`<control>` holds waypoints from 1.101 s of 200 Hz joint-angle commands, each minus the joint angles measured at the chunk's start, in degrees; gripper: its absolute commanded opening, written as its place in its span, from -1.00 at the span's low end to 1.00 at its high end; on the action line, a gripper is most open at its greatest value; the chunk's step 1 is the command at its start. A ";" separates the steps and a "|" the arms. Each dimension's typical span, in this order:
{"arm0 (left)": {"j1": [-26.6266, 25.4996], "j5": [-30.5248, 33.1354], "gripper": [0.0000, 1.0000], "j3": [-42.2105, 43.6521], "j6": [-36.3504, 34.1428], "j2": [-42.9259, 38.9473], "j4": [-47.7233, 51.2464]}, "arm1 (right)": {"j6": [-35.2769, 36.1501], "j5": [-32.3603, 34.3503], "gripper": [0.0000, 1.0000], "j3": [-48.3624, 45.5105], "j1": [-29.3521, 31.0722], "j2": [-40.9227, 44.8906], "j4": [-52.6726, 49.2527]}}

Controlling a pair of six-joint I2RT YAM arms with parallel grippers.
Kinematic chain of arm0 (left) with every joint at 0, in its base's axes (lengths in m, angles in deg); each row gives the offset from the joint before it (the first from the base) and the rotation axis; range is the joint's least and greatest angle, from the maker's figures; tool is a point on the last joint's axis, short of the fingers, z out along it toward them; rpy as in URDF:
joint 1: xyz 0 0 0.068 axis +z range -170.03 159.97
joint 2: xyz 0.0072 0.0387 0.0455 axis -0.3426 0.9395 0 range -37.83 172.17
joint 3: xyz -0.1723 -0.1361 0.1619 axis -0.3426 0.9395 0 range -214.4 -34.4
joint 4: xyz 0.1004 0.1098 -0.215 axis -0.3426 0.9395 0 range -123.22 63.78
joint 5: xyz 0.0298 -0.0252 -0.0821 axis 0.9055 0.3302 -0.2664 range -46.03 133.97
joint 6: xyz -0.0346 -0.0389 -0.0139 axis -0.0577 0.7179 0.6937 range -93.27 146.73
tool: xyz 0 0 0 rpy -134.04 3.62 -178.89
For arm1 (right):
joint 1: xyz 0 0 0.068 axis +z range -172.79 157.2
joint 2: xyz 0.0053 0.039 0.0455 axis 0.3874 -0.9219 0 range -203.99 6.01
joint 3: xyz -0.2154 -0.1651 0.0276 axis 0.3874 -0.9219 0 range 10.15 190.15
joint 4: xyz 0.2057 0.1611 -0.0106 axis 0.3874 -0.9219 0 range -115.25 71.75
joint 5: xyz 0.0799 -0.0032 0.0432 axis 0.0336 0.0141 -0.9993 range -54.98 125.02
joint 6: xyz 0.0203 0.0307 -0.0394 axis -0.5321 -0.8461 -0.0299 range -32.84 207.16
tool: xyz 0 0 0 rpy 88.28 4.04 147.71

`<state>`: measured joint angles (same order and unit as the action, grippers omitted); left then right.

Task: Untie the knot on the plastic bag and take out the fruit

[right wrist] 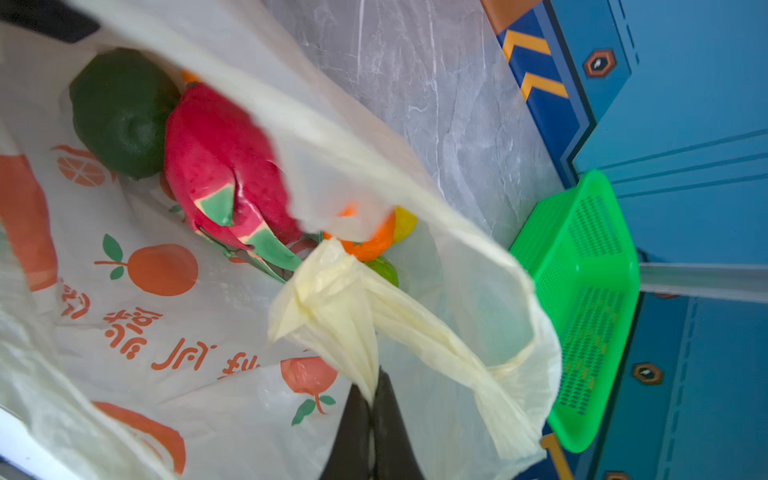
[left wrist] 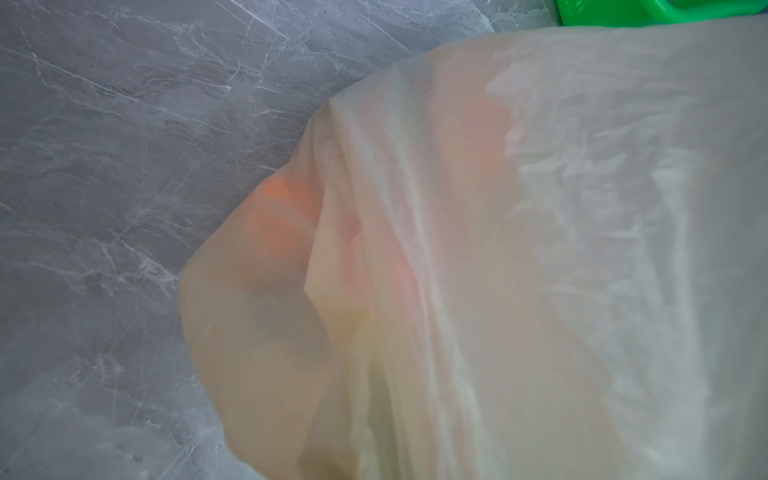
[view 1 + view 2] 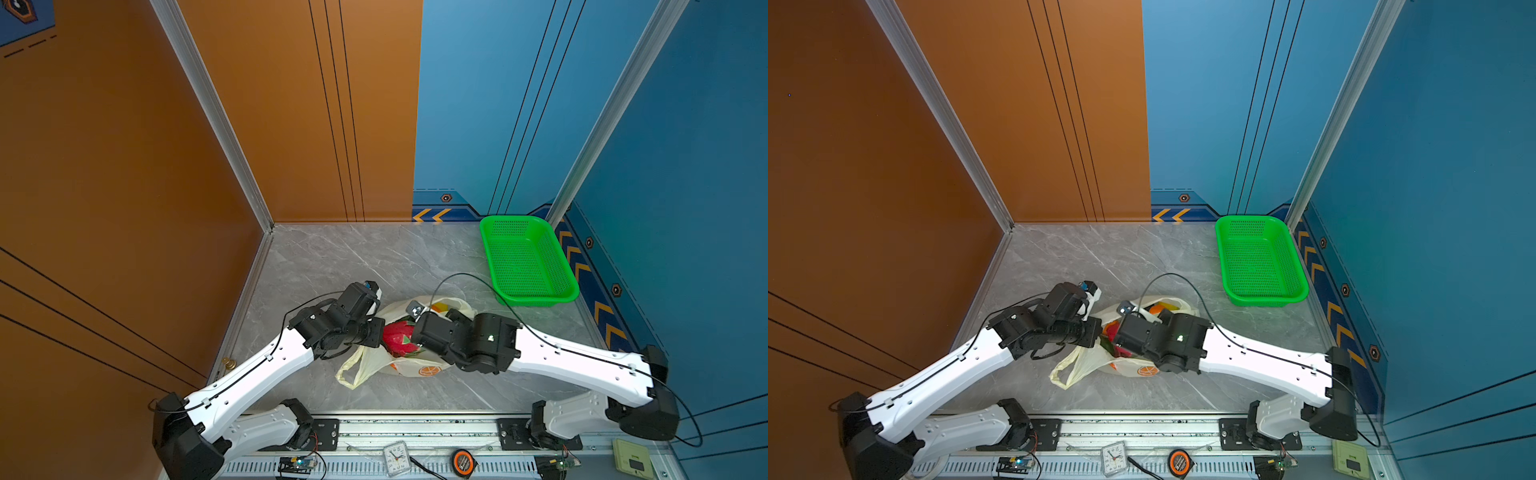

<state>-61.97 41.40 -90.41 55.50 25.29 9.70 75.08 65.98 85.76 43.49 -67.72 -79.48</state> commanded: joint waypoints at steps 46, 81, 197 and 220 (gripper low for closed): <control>0.36 -0.93 -1.00 -0.91 -0.60 -1.41 1.07 | -16.36 -29.18 -1.00 -20.60 -32.91 23.53 12.08; 0.32 -1.40 -1.00 -1.20 -0.62 -1.41 1.10 | -17.10 -30.39 -1.00 -26.24 -39.43 23.94 12.92; 0.98 -1.56 -1.00 -1.19 0.21 -2.38 1.02 | -15.67 -27.84 -0.61 -30.18 -36.49 5.52 13.68; 0.74 -1.85 -1.00 -1.14 0.32 -2.20 1.02 | -15.17 -27.87 -0.07 -25.56 -36.49 7.99 6.69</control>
<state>-61.55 40.66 -90.41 55.55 23.87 9.92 59.01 37.85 54.64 6.59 -62.19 -65.56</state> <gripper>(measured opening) 0.045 0.329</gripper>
